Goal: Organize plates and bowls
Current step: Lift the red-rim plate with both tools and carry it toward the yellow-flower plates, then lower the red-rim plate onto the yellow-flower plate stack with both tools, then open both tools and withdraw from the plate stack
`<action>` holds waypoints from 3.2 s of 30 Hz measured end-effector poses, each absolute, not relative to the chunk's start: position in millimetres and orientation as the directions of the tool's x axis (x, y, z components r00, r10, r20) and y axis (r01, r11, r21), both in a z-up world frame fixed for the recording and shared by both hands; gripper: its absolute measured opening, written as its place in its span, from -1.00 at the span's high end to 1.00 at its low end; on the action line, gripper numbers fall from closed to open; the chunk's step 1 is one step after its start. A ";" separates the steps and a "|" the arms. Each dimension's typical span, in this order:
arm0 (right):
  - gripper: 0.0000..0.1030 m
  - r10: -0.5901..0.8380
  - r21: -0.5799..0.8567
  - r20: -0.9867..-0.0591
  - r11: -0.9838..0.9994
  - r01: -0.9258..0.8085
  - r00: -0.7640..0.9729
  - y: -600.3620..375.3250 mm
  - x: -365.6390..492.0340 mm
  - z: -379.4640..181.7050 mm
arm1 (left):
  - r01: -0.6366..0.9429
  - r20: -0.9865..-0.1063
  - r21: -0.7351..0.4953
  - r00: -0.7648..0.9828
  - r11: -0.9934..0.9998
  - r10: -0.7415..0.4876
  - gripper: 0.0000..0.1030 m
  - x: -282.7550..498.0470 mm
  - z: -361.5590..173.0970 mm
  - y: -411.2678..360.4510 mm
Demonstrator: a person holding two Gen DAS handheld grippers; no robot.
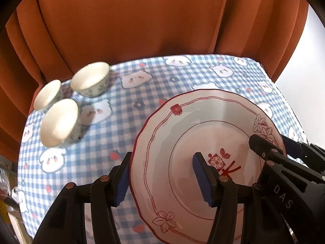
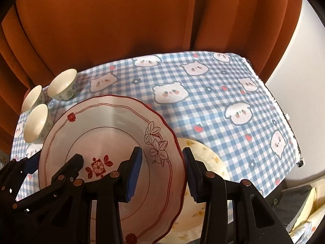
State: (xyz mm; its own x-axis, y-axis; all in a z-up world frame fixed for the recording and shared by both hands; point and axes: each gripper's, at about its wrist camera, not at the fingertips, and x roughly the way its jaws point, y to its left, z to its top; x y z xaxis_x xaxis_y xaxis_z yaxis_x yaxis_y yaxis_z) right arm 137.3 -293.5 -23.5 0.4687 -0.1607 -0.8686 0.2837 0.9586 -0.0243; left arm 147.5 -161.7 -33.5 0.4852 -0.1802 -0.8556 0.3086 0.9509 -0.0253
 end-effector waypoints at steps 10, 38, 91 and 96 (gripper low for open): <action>0.14 -0.138 -0.026 -0.888 0.967 0.252 0.439 -348.8 114.9 -43.7 | 0.288 -0.874 -0.025 0.458 0.957 -0.161 -0.15 127.2 -54.2 -213.8; 0.14 -0.076 -0.028 -0.933 0.990 0.140 0.351 -401.5 117.3 -110.1 | 0.158 -0.916 -0.013 0.394 0.987 -0.075 -0.16 110.9 -114.6 -262.2; 0.00 0.025 0.074 -0.908 0.992 0.101 0.418 -387.0 112.1 -101.5 | 0.098 -0.896 0.064 0.444 0.993 0.014 -0.51 109.8 -113.6 -248.6; -0.04 0.028 0.068 -0.904 0.994 0.080 0.426 -372.8 115.5 -92.4 | 0.108 -0.882 0.032 0.471 0.994 -0.023 -0.62 108.8 -99.5 -237.4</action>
